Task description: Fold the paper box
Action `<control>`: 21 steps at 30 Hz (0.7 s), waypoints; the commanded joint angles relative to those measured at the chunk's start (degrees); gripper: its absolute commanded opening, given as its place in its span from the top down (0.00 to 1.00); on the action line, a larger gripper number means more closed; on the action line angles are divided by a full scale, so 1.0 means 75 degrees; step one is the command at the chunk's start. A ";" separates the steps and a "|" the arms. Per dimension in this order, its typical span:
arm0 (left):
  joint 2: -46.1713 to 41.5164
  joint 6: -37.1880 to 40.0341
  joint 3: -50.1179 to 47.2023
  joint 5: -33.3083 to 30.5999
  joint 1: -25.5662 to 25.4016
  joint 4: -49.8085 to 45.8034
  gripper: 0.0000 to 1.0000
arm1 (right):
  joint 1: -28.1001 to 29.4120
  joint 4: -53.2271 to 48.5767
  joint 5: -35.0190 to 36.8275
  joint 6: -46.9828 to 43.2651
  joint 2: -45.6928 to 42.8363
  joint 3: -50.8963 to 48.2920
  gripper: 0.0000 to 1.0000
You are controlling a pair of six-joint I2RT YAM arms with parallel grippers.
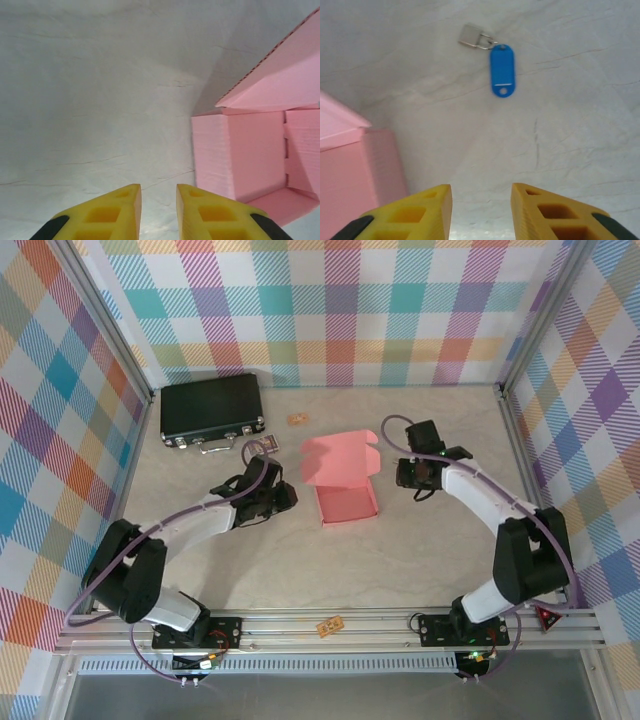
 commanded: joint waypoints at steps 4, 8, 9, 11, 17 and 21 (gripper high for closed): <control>-0.0698 0.0920 0.0200 -0.1401 -0.0047 -0.1723 0.75 | -0.0579 -0.0112 -0.0789 -0.1718 0.1240 0.0992 0.70; -0.1038 0.1144 0.0145 -0.1711 -0.0035 -0.2015 0.74 | -0.0772 -0.0303 -0.0632 -0.2460 0.1969 0.1657 0.71; -0.1117 0.1166 0.0110 -0.1772 -0.0026 -0.2058 0.74 | -0.0838 -0.0306 -0.0665 -0.2631 0.2155 0.1819 0.71; -0.1243 0.1152 0.0042 -0.1824 -0.0012 -0.2063 0.73 | -0.0918 -0.0368 -0.0762 -0.2910 0.2472 0.2111 0.71; -0.1285 0.1096 -0.0080 -0.1781 0.0037 -0.2010 0.73 | -0.1008 -0.0617 -0.0995 -0.3665 0.3251 0.2990 0.71; -0.1228 0.1082 -0.0069 -0.1738 0.0035 -0.2019 0.73 | -0.1049 -0.0865 -0.1037 -0.3876 0.3670 0.3510 0.71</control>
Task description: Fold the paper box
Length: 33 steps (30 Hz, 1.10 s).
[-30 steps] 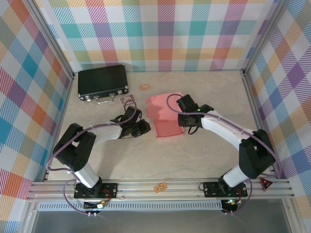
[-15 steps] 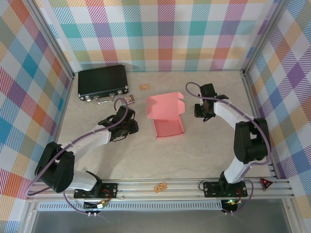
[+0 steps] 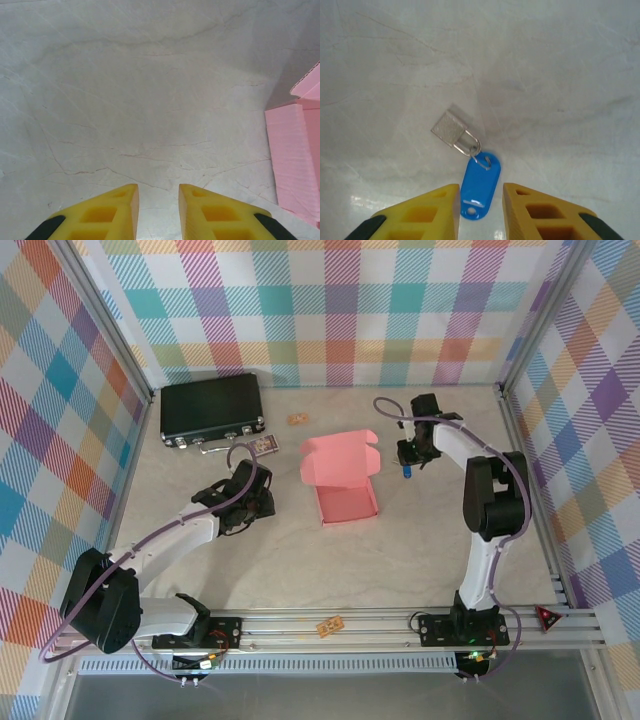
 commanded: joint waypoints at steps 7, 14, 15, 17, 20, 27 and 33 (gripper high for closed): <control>-0.0049 0.0110 -0.0065 -0.0109 0.0032 -0.0198 0.73 | -0.0094 -0.0763 -0.0503 -0.0569 0.0647 0.0858 0.69; -0.0011 0.0115 -0.0110 -0.0097 0.0038 -0.0198 0.73 | -0.0097 -0.0839 -0.0461 -0.0610 0.0830 0.0973 0.69; 0.0004 0.0113 -0.0102 -0.0097 0.0043 -0.0194 0.73 | -0.0108 -0.0864 -0.0446 -0.0611 0.0867 0.0996 0.69; 0.0016 0.0112 -0.0109 -0.0093 0.0038 -0.0192 0.73 | -0.0111 -0.0879 -0.0458 -0.0610 0.0935 0.1029 0.69; 0.0042 0.0103 -0.0122 -0.0074 0.0042 -0.0184 0.73 | -0.0127 -0.0917 -0.0436 -0.0622 0.1063 0.1093 0.69; 0.0066 0.0082 -0.0132 -0.0053 0.0044 -0.0189 0.73 | -0.0150 -0.0873 -0.0326 -0.0570 0.1125 0.1082 0.75; 0.0084 0.0059 -0.0140 -0.0007 0.0044 -0.0150 0.73 | -0.0152 -0.0833 -0.0169 -0.0528 0.1130 0.1104 0.86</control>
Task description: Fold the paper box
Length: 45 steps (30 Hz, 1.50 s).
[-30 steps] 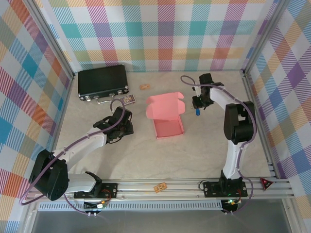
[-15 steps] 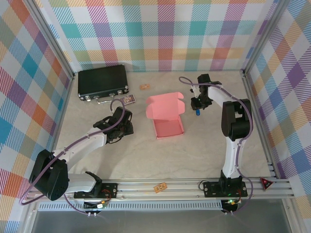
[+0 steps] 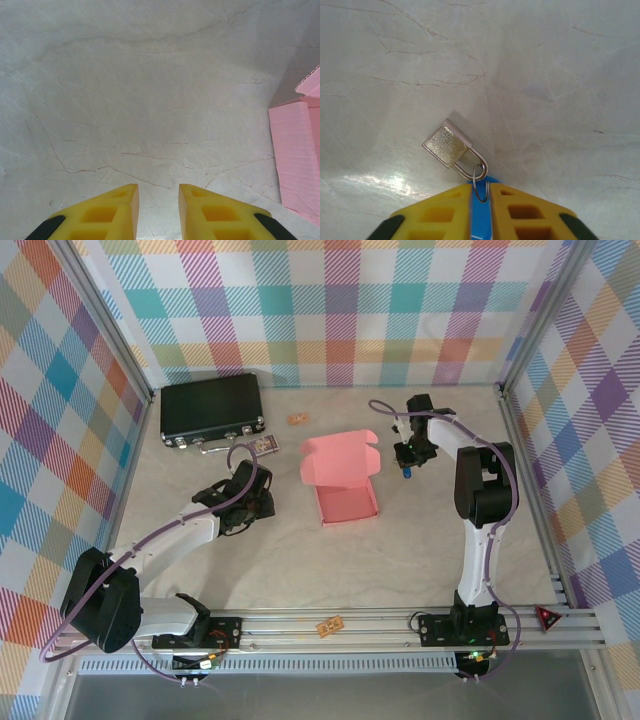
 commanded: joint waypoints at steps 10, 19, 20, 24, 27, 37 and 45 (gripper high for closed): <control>0.0056 0.0059 -0.0094 0.0061 0.0041 -0.0147 0.73 | -0.0062 0.0006 0.0056 0.0131 -0.0944 -0.0410 1.00; 0.0050 0.0087 -0.0040 0.0098 0.0047 -0.0085 0.73 | -0.0038 0.0339 -0.0548 0.0626 -0.3044 -0.1737 1.00; 0.0064 0.0088 -0.0029 0.0105 0.0041 -0.0089 0.73 | -0.0033 0.0358 -0.0650 0.0701 -0.3265 -0.1852 1.00; 0.0100 0.0113 -0.0013 0.0102 0.0052 -0.0055 0.73 | 0.0060 0.0499 -0.1248 0.1116 -0.4244 -0.2355 1.00; 0.0152 0.0126 0.0010 0.0130 0.0053 -0.0039 0.73 | 0.0236 0.0511 -0.1625 0.1383 -0.4851 -0.2660 1.00; 0.0364 0.0095 0.0077 0.0318 0.0053 0.0114 0.73 | 0.1680 0.0794 -0.2063 0.2131 -0.5664 -0.3461 1.00; 0.0493 0.0085 0.0170 0.0446 0.0054 0.0180 0.73 | 0.2671 0.1512 -0.2378 0.2694 -0.4948 -0.3748 1.00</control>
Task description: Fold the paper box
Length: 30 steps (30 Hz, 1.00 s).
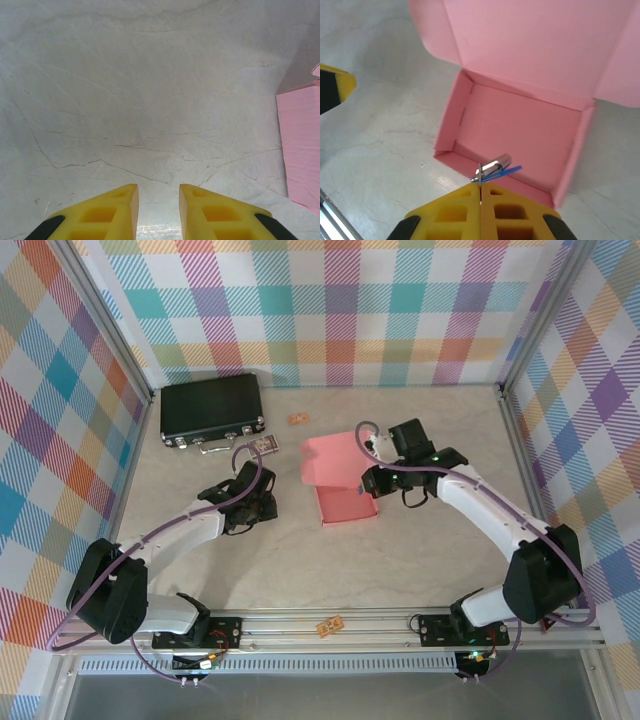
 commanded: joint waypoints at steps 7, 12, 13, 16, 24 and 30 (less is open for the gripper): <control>0.0086 0.0124 0.0224 0.0151 0.0053 0.0073 0.73 | 0.0505 0.0747 -0.0078 0.0647 0.1371 -0.0083 1.00; 0.0095 0.0165 0.0214 0.0167 0.0053 0.0064 0.73 | 0.0561 0.0827 -0.0085 0.0723 0.2020 0.0006 1.00; 0.0097 0.0161 0.0219 0.0159 0.0052 0.0077 0.73 | 0.0568 0.0801 -0.0079 0.0738 0.2150 0.0043 1.00; 0.0111 0.0177 0.0214 0.0188 0.0053 0.0072 0.72 | 0.0599 0.0696 0.0005 0.0764 0.2400 0.0138 0.97; 0.0308 0.0405 0.0463 0.0249 0.0053 0.0081 0.71 | 0.0613 0.0615 0.0479 0.0694 0.2061 0.0147 0.69; 0.0700 0.0855 0.1099 0.0361 0.0053 0.0026 0.65 | 0.0559 0.0365 0.1321 0.0384 0.1420 0.0235 0.59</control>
